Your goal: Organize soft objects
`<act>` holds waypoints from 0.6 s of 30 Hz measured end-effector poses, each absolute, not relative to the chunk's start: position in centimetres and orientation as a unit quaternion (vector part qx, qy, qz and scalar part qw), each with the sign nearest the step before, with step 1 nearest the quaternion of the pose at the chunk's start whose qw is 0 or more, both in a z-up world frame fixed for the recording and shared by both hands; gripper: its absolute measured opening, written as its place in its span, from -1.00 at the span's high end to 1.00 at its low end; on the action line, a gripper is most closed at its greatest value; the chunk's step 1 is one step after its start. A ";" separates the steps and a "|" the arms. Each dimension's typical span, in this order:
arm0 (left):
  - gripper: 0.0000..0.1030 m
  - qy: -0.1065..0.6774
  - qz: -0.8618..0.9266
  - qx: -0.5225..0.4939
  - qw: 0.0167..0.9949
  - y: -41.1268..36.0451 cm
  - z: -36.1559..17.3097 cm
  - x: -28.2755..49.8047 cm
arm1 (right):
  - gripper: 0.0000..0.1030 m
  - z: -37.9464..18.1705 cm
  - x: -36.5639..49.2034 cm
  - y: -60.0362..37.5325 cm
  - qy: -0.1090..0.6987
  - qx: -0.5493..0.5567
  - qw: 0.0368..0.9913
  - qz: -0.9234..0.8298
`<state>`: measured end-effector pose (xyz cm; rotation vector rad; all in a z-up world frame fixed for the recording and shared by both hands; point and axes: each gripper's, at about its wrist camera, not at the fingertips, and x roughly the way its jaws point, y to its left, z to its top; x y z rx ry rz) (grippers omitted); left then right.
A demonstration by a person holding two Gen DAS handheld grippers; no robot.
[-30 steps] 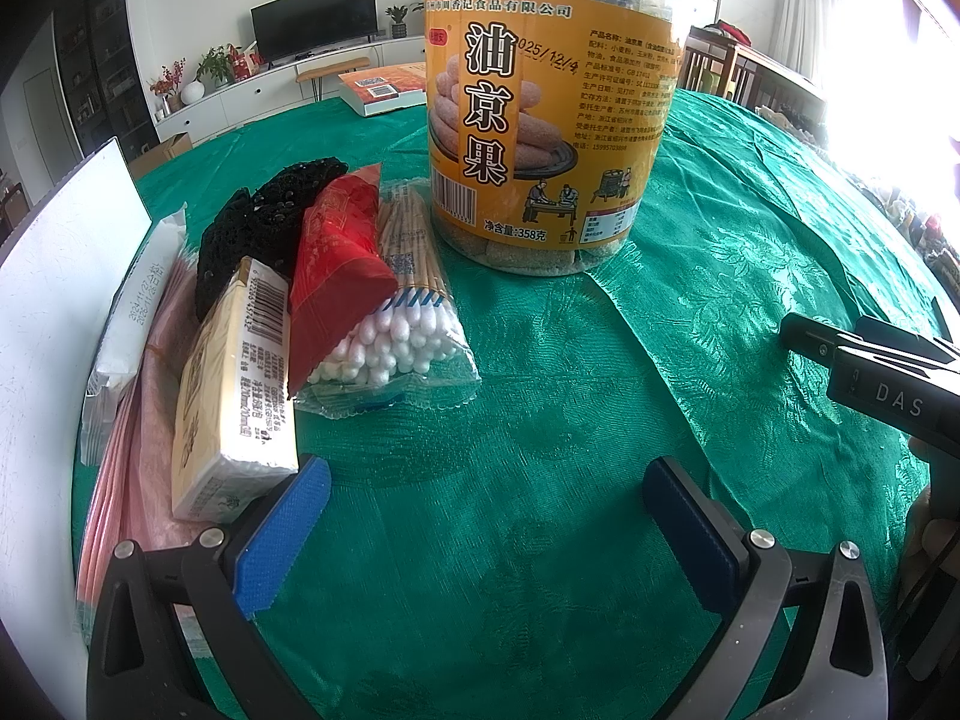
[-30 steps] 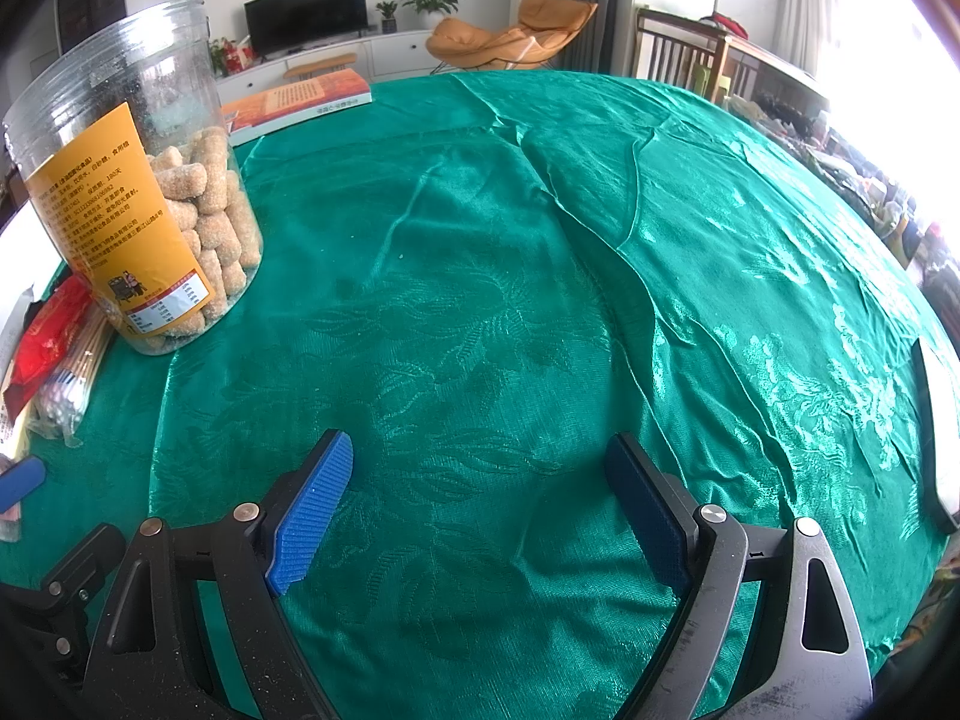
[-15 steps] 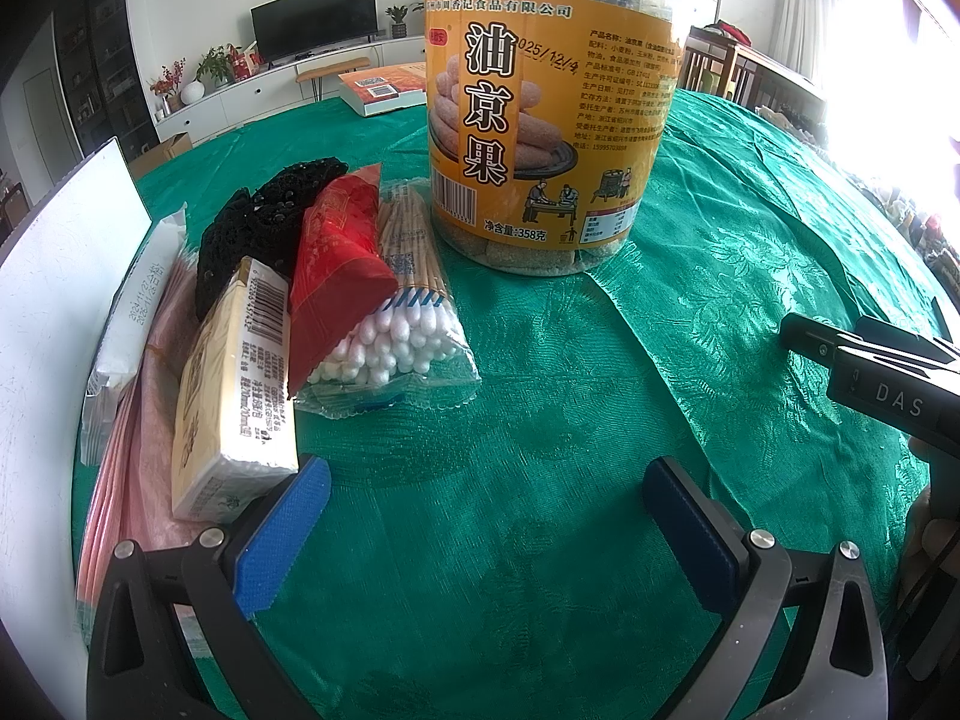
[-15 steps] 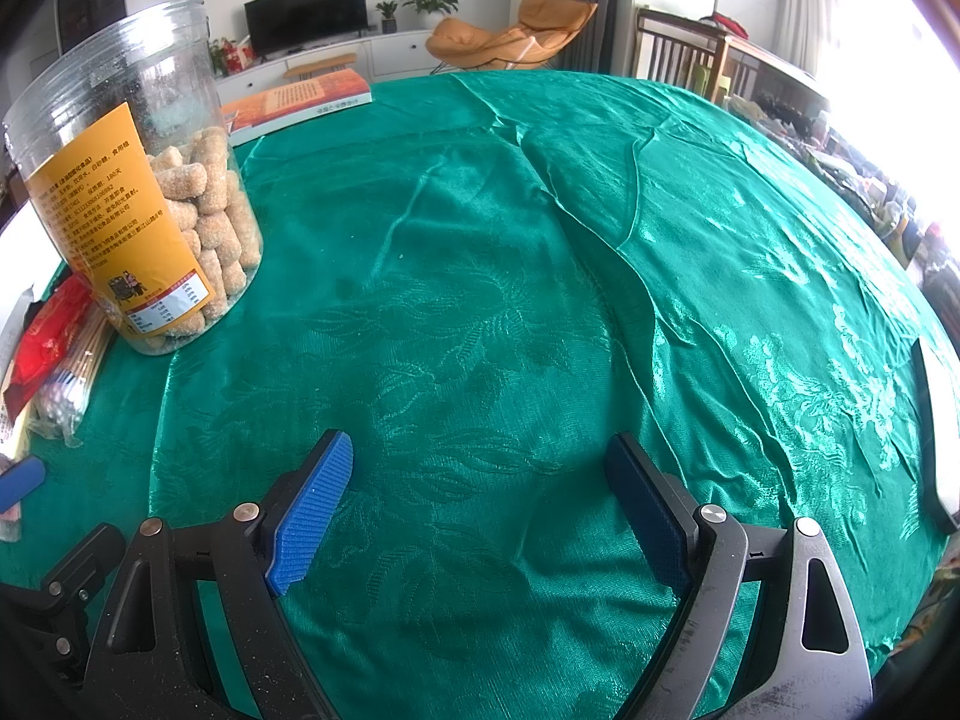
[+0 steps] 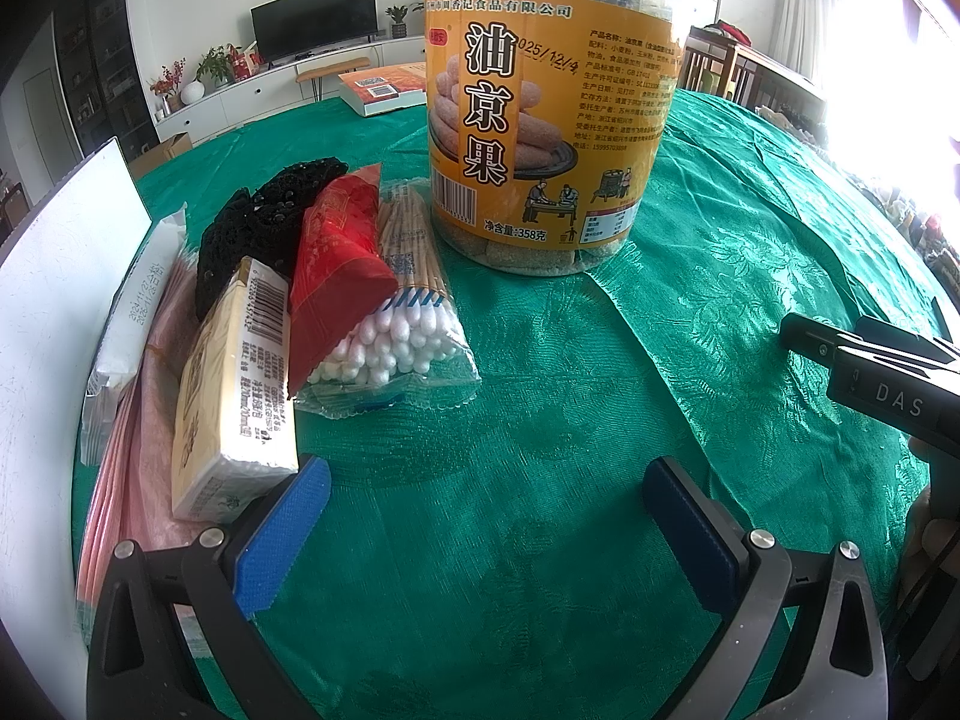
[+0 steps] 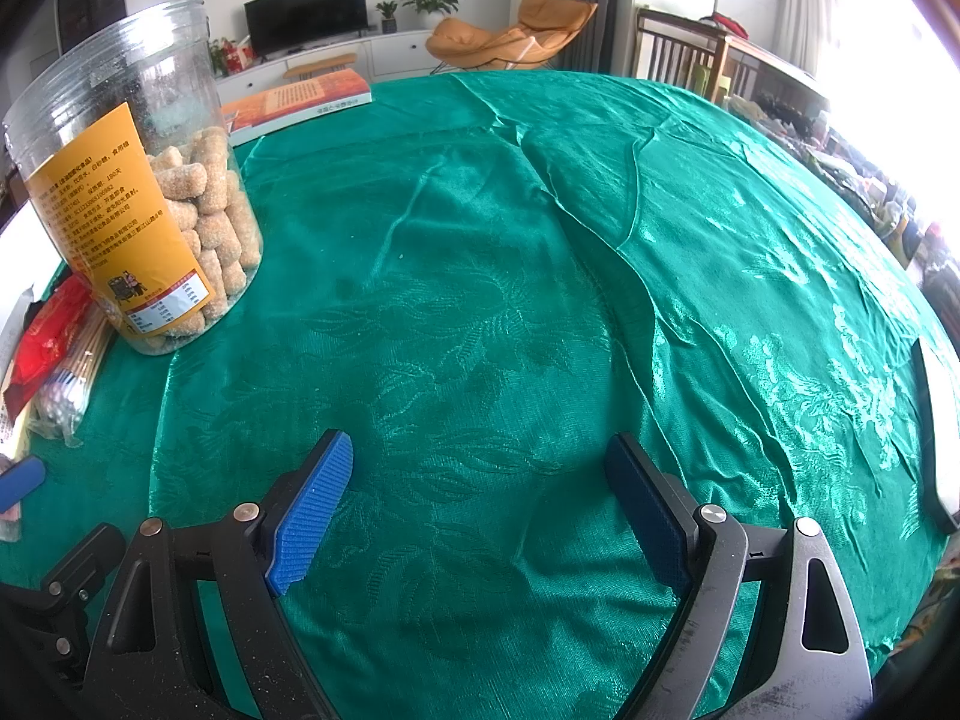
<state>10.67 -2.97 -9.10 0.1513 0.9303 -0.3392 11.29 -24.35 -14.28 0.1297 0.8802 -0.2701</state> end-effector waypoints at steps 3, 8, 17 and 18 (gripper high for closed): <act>-1.00 0.446 -0.163 0.073 0.877 -3.0 -9.1 10.7 | -0.71 -14.3 11.3 -24.3 0.424 0.062 0.894 -0.130; -1.00 0.446 -0.163 0.073 0.877 -3.0 -9.1 10.7 | -0.71 -14.3 11.3 -24.3 0.424 0.062 0.894 -0.130; -1.00 0.448 -0.163 0.076 0.876 -3.0 -8.9 10.8 | -0.71 -14.3 11.3 -24.3 0.424 0.062 0.894 -0.130; -1.00 0.453 -0.164 0.078 0.873 -2.6 -7.8 10.0 | -0.71 -14.3 11.3 -24.3 0.424 0.062 0.894 -0.131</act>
